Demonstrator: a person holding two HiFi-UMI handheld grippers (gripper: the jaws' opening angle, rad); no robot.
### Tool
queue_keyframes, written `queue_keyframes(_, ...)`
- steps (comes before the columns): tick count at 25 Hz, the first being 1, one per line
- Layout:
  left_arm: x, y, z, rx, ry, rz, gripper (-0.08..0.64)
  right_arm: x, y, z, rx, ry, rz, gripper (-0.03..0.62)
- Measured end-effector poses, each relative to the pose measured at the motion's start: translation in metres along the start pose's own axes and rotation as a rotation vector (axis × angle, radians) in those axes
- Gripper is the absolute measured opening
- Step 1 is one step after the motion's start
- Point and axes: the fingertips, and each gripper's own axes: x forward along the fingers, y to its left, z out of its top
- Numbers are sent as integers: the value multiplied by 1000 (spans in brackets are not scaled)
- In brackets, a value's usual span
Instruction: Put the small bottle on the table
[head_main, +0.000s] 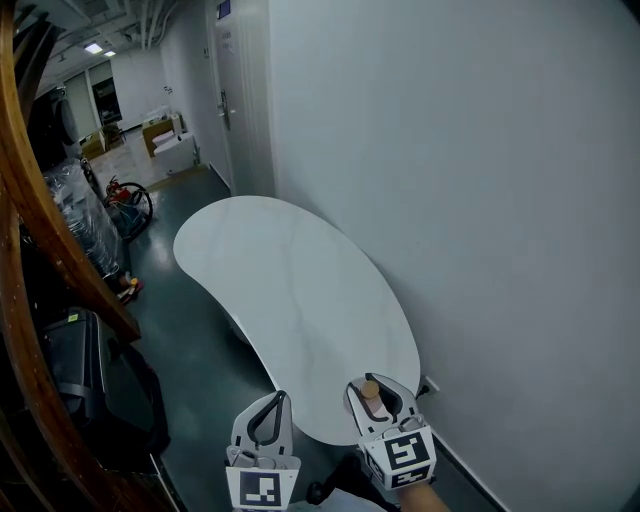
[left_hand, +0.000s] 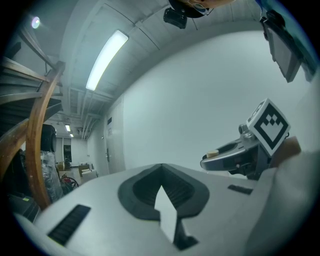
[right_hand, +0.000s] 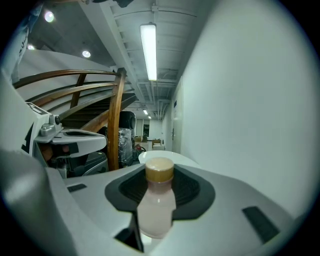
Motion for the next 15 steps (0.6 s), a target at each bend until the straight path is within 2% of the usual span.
queue_keyframes(8, 34, 15, -5, -3, 28, 9, 0, 35, -12, -1, 16, 16, 25, 123)
queue_keyframes(15, 76, 29, -2, 17, 28, 47, 0, 79, -28, 6, 23, 17, 89, 123)
